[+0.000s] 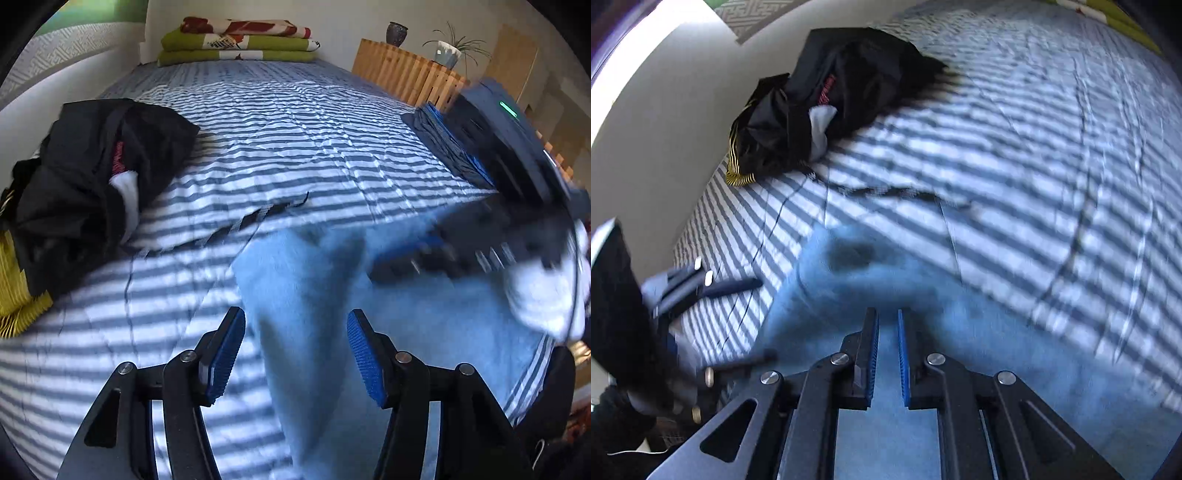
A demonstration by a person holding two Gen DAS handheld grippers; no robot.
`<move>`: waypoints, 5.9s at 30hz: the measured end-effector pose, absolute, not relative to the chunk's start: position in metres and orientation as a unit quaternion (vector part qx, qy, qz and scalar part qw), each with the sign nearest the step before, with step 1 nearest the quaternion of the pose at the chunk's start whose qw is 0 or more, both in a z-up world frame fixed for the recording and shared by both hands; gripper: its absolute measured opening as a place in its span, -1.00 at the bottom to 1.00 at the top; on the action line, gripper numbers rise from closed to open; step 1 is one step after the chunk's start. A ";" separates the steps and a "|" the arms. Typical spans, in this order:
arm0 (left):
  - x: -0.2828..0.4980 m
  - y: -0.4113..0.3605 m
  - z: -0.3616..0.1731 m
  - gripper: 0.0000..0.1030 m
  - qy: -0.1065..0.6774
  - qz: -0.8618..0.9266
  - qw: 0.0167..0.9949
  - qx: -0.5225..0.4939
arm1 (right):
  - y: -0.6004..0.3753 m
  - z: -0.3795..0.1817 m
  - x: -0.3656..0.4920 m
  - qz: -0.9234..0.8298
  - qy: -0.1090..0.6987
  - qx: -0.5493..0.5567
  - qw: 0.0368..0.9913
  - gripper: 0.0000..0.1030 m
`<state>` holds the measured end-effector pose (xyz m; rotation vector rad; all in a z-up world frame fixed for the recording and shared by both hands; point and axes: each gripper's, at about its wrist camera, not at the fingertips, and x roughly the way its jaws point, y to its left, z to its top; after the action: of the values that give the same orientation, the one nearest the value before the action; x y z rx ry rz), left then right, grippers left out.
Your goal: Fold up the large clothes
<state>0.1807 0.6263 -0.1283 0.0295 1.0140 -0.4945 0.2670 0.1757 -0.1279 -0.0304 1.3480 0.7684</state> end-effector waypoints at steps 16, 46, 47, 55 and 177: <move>0.193 0.666 -0.112 0.18 0.485 -0.171 0.858 -0.013 | 0.159 -0.134 0.225 0.326 0.607 -0.029 0.724 -0.81; 0.027 0.665 -0.153 0.64 0.506 -0.183 0.834 -0.124 | 0.257 -0.115 0.241 0.265 0.608 0.040 0.747 -0.75; 0.026 0.668 -0.149 0.64 0.499 -0.181 0.837 -0.134 | 0.247 -0.107 0.235 0.266 0.605 0.053 0.749 -0.69; 0.047 0.666 -0.153 0.63 0.497 -0.118 0.858 -0.051 | 0.185 -0.105 0.148 0.239 0.584 0.036 0.775 -0.38; 0.046 0.338 -0.149 0.36 0.491 -0.405 0.769 0.055 | -0.215 -0.100 0.119 0.050 0.577 0.217 0.786 -0.82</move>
<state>0.0464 0.3379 -0.1489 0.1189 1.0658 -0.8793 0.1194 -0.2147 -0.0995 0.4675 1.2444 0.1084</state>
